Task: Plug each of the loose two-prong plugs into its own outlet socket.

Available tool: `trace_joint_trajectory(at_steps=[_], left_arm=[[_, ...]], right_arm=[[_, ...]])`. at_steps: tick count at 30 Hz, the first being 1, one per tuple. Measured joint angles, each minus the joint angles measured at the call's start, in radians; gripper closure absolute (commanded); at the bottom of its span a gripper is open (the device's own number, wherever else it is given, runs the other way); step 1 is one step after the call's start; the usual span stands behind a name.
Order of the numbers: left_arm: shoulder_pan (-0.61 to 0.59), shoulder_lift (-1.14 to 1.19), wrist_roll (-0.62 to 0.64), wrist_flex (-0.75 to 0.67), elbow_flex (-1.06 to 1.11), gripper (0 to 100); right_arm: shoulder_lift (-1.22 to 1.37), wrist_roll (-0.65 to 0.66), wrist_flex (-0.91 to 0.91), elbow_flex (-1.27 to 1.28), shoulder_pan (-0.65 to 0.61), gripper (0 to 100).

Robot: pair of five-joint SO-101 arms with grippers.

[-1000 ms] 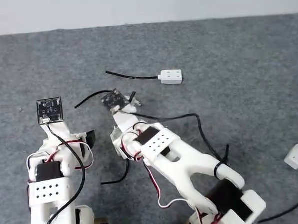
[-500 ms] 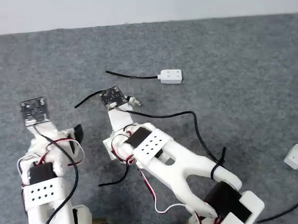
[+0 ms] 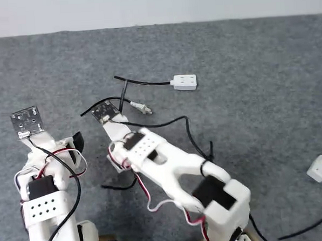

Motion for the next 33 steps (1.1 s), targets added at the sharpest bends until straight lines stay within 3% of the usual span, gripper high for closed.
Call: trace_joint_trajectory(at_steps=[8, 15, 20, 25, 29, 33], left_arm=[[0.0, 0.0, 0.0, 0.0, 0.0, 74], [0.0, 0.0, 0.0, 0.0, 0.0, 74], [0.017, 0.0, 0.0, 0.0, 0.0, 74], [0.029, 0.0, 0.0, 0.0, 0.0, 74], [0.06, 0.0, 0.0, 0.0, 0.0, 74], [0.072, 0.002, 0.0, -0.029, 0.018, 74]], right_arm=[[0.078, 0.064, 0.207, -0.169, 0.063, 99.0], [-0.112, 0.072, 0.299, -0.126, 0.265, 99.0], [-0.279, 0.157, 0.393, -0.075, 0.522, 99.0], [-0.368, 0.284, 0.41, -0.003, 0.878, 99.0], [-0.371, 0.397, 0.351, 0.066, 1.172, 99.0], [-0.336, 0.488, 0.275, 0.092, 1.347, 93.9]])
